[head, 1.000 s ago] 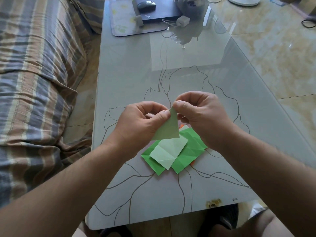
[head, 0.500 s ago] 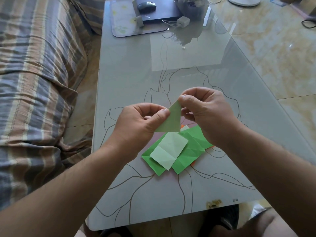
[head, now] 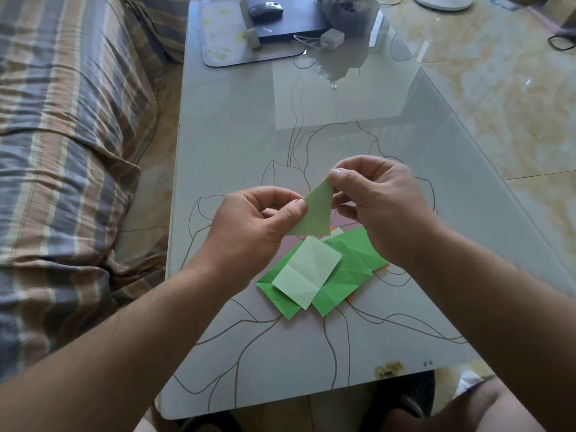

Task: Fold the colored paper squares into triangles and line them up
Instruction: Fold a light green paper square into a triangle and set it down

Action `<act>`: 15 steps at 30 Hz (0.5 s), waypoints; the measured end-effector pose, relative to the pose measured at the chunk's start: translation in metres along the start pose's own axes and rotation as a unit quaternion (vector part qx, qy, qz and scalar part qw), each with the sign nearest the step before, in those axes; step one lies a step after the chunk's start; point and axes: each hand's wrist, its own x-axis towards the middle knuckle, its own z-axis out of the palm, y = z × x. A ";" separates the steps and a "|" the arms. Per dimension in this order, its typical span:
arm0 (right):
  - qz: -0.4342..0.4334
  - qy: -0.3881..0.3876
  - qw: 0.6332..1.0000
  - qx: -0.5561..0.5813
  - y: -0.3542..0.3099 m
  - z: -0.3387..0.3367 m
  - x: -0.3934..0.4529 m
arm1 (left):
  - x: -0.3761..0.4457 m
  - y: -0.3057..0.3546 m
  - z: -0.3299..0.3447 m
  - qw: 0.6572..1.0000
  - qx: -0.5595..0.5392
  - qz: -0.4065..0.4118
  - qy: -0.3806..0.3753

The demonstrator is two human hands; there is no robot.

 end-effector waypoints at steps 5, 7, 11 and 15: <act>0.007 0.000 1.000 -0.001 0.001 -0.001 0.000 | 0.000 0.002 0.001 1.000 -0.010 -0.018 0.002; 0.007 0.004 1.000 0.000 0.000 -0.001 0.001 | 0.000 0.003 0.001 0.999 -0.017 -0.027 0.007; 0.005 0.019 1.000 0.002 0.000 -0.003 0.003 | 0.000 0.001 -0.002 1.000 -0.016 -0.021 0.009; 0.002 0.018 1.000 0.000 0.000 -0.002 0.002 | 0.002 0.000 -0.002 1.000 -0.004 -0.005 -0.012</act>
